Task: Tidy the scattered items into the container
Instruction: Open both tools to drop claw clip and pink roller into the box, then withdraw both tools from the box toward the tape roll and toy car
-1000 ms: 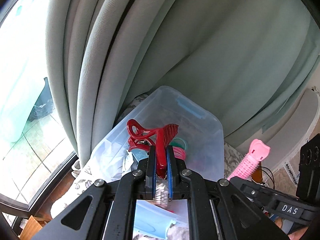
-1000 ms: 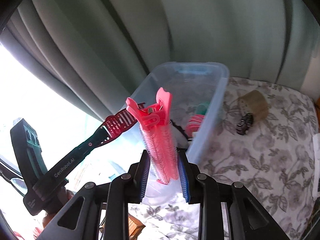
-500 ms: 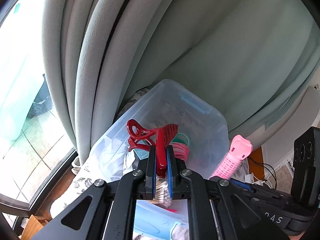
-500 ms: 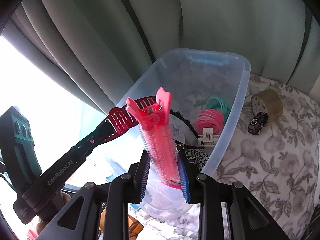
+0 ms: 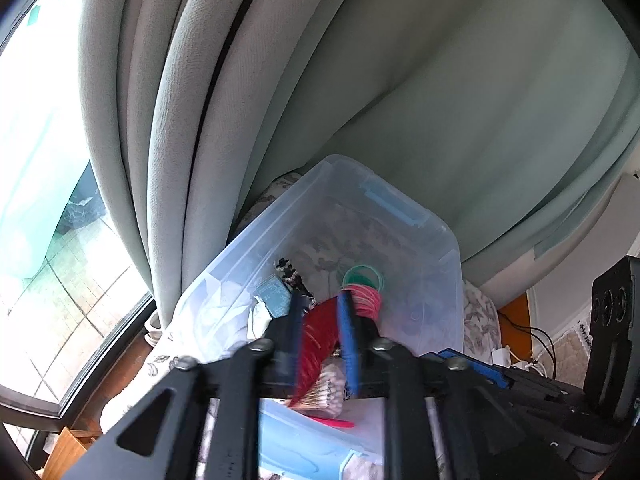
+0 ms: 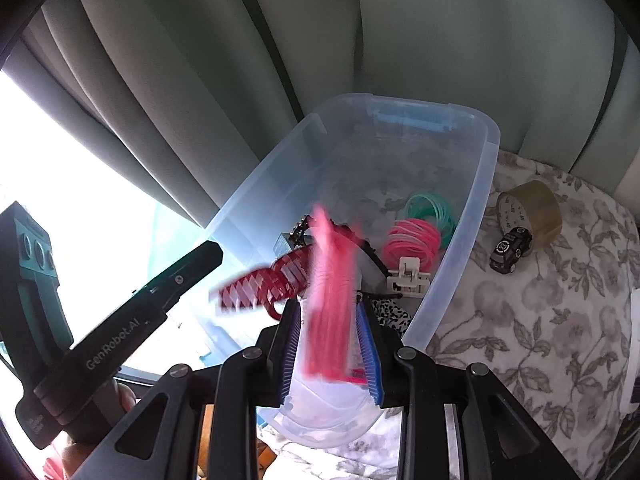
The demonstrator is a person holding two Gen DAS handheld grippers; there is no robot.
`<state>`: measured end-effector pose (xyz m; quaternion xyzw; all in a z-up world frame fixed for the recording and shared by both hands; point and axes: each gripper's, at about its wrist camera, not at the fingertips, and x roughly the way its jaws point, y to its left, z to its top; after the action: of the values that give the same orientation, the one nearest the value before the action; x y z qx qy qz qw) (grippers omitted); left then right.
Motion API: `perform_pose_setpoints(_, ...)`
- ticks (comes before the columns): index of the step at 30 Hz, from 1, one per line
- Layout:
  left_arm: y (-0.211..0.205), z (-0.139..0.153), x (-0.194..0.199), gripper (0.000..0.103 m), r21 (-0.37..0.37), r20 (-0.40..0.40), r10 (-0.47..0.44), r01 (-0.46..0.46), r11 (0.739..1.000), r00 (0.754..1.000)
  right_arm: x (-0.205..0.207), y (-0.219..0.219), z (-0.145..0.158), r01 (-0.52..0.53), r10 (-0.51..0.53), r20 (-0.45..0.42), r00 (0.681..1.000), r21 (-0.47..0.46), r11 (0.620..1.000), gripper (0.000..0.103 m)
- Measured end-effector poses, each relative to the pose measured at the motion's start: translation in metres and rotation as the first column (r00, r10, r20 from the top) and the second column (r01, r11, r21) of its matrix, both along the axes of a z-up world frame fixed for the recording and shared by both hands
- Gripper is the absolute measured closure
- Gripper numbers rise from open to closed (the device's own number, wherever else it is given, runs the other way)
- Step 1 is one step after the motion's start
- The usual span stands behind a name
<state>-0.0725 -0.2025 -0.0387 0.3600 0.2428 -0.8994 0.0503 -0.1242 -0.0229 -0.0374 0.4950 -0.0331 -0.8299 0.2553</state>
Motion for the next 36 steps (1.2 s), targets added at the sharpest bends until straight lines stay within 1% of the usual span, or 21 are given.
perform_pose_setpoints(1,0.0,-0.001,0.0,0.066,-0.001,0.0,0.0,0.0,1.0,1.0,0.0,0.0,0.0,-0.002,0.002,0.0,1.0,0.0,1.0,0.069)
perform_pose_setpoints(2,0.001,0.0,0.0,0.063,-0.004,-0.002,0.0,-0.001,1.0,1.0,0.0,0.0,0.0,-0.005,0.005,-0.001,1.0,0.0,1.0,0.067)
perform_pose_setpoints(5,-0.001,0.0,0.0,0.059,-0.006,-0.001,-0.006,0.006,1.0,1.0,0.0,0.001,0.0,-0.004,0.004,-0.006,1.0,0.0,1.0,0.06)
perform_pose_setpoints(8,0.0,-0.001,-0.001,0.052,-0.012,0.0,-0.007,0.007,1.0,1.0,0.001,0.003,0.001,0.001,-0.001,-0.009,1.0,-0.004,1.0,0.059)
perform_pose_setpoints(10,0.0,0.001,0.0,0.05,-0.012,0.003,-0.007,0.007,1.0,1.0,0.002,0.004,0.002,0.003,-0.003,-0.011,1.0,-0.005,1.0,0.059)
perform_pose_setpoints(16,-0.001,0.004,0.002,0.046,-0.012,0.014,0.005,-0.005,1.0,1.0,0.004,0.007,0.005,0.009,-0.009,-0.015,1.0,-0.011,1.0,0.057)
perform_pose_setpoints(20,-0.001,0.005,0.005,0.045,-0.019,0.022,0.021,-0.02,1.0,1.0,0.005,0.01,0.005,0.01,-0.01,-0.02,1.0,-0.017,1.0,0.054)
perform_pose_setpoints(22,-0.002,0.007,0.007,0.045,-0.022,0.026,0.033,-0.033,0.999,0.999,0.005,0.012,0.005,0.012,-0.013,-0.023,1.0,-0.022,1.0,0.052)
perform_pose_setpoints(27,0.004,0.015,0.011,0.044,-0.075,0.021,0.08,-0.078,0.994,0.997,0.01,0.019,0.01,0.016,-0.018,-0.04,0.999,-0.051,0.999,0.044)
perform_pose_setpoints(29,0.005,0.019,0.014,0.042,-0.089,0.018,0.094,-0.092,0.992,0.995,0.012,0.022,0.012,0.018,-0.022,-0.053,0.998,-0.06,0.998,0.044)
perform_pose_setpoints(32,0.009,0.024,0.018,0.039,-0.108,0.013,0.11,-0.108,0.988,0.994,0.014,0.028,0.013,0.028,-0.033,-0.063,0.997,-0.072,0.997,0.039)
perform_pose_setpoints(36,0.018,0.029,0.02,0.039,-0.097,-0.002,0.096,-0.096,0.991,0.995,0.017,0.041,0.016,0.054,-0.063,-0.079,0.995,-0.105,0.993,0.034)
